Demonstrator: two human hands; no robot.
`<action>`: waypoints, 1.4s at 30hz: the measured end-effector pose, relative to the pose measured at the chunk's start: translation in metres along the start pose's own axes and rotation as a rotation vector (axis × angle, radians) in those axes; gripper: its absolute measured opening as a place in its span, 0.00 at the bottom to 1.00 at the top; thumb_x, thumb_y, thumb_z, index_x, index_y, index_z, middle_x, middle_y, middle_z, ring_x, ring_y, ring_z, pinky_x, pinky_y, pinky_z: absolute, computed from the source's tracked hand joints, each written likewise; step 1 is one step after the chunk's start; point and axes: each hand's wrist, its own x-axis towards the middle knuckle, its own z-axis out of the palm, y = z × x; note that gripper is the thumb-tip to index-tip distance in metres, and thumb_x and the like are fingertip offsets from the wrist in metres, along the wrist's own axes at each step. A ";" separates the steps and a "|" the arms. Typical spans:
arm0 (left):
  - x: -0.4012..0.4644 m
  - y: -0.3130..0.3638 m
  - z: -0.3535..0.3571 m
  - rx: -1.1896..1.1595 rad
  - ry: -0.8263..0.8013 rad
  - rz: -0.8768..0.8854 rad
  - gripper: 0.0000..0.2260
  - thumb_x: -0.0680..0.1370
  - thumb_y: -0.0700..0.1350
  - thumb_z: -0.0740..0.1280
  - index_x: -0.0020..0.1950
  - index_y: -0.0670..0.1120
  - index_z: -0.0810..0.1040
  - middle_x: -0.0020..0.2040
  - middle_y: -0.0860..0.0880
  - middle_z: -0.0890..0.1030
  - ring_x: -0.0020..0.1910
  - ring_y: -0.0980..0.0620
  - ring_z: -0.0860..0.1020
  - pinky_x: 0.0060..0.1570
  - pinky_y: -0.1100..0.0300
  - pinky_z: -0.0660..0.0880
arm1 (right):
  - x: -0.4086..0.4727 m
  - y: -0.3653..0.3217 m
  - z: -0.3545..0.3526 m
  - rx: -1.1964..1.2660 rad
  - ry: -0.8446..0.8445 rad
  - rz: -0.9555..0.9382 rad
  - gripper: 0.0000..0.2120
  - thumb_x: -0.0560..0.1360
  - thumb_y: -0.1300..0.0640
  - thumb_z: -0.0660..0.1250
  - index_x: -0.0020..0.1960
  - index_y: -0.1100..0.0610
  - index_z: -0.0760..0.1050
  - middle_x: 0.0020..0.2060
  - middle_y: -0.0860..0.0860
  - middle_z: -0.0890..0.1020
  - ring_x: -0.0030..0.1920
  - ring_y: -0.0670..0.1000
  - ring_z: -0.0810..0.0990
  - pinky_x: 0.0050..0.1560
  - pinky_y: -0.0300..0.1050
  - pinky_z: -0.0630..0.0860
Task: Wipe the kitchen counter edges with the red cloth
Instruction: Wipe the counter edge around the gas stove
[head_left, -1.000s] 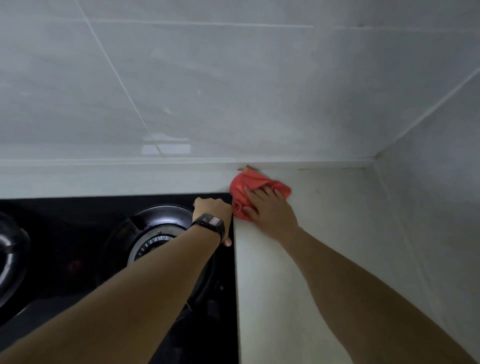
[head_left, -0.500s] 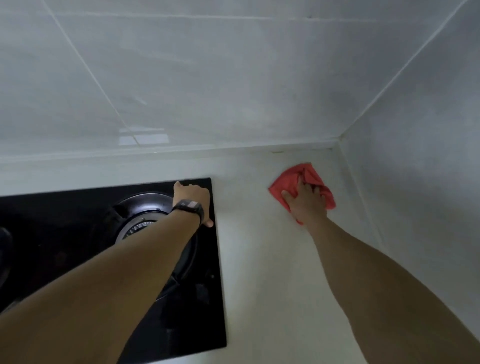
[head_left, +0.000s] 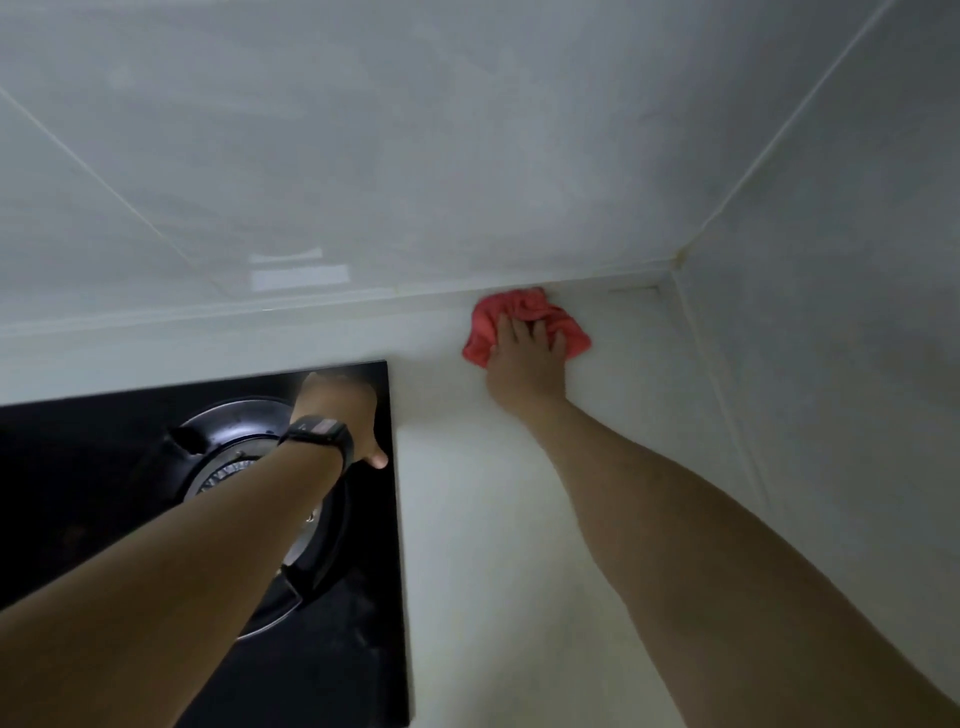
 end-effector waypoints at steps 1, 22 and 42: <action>0.000 0.002 -0.001 0.003 0.000 -0.008 0.26 0.63 0.68 0.79 0.44 0.50 0.76 0.51 0.47 0.82 0.55 0.44 0.80 0.67 0.50 0.69 | -0.002 -0.009 0.004 -0.015 -0.016 -0.098 0.28 0.83 0.49 0.53 0.82 0.54 0.60 0.78 0.53 0.67 0.77 0.62 0.63 0.76 0.64 0.54; -0.009 0.006 -0.003 -0.038 -0.018 -0.062 0.32 0.64 0.70 0.77 0.56 0.48 0.81 0.57 0.47 0.78 0.60 0.44 0.77 0.66 0.51 0.69 | 0.028 0.159 -0.031 0.102 0.079 0.137 0.28 0.82 0.50 0.54 0.80 0.57 0.64 0.73 0.65 0.72 0.74 0.65 0.69 0.75 0.57 0.66; -0.010 0.011 -0.009 -0.099 0.010 -0.132 0.29 0.65 0.66 0.80 0.55 0.47 0.81 0.55 0.46 0.83 0.57 0.44 0.82 0.53 0.55 0.72 | -0.003 0.058 -0.007 -0.045 0.039 -0.199 0.32 0.79 0.43 0.49 0.79 0.53 0.67 0.75 0.54 0.73 0.76 0.60 0.67 0.76 0.60 0.60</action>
